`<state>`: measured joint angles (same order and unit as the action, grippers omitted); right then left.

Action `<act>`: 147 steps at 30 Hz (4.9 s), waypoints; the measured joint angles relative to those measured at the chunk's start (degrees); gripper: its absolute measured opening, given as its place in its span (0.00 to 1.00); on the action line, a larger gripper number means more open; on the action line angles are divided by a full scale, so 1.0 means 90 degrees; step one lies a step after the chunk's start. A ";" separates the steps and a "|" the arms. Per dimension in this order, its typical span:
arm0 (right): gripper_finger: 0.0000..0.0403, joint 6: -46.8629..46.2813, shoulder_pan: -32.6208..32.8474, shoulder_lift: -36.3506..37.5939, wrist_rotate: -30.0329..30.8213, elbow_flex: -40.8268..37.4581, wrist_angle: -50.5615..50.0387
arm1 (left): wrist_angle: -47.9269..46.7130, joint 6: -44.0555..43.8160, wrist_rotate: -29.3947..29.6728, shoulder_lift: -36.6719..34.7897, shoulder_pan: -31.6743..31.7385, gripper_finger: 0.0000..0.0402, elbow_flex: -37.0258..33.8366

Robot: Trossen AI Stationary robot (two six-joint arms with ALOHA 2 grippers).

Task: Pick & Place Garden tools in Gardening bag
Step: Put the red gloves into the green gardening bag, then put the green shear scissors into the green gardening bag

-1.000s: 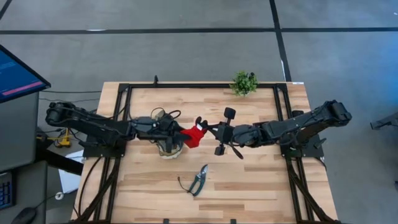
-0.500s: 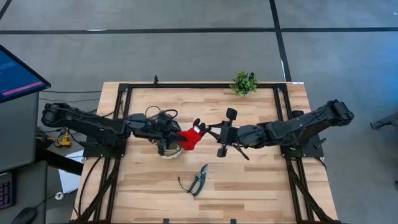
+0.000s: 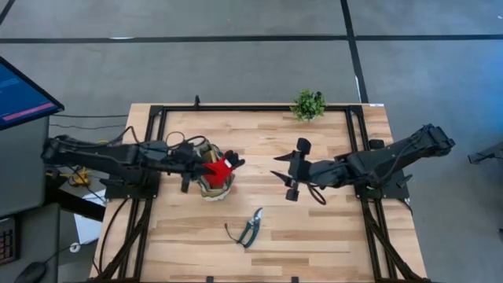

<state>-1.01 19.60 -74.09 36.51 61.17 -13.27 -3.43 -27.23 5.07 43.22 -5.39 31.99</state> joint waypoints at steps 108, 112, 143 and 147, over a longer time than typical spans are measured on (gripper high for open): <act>0.26 -0.0508 0.0383 -0.3853 -0.4197 0.0056 0.2034 | -0.0599 0.0501 0.2157 0.1114 -0.3252 0.00 0.0508; 0.26 -0.0540 0.0383 -0.4231 -0.4200 0.0257 0.2158 | -0.0560 0.0499 0.2152 0.1110 -0.3252 0.00 0.0508; 0.18 -0.1345 0.0483 -0.4606 -0.4975 0.0573 0.1752 | -0.0451 0.0498 0.2146 0.1120 -0.3252 0.00 0.0508; 0.03 -0.1393 0.0487 -0.4609 -0.5051 0.0573 0.1706 | -0.0444 0.0497 0.2148 0.1120 -0.3252 0.00 0.0508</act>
<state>-13.55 23.99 -115.57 -8.95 66.32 2.08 -7.42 -22.76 24.40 53.30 -34.65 36.56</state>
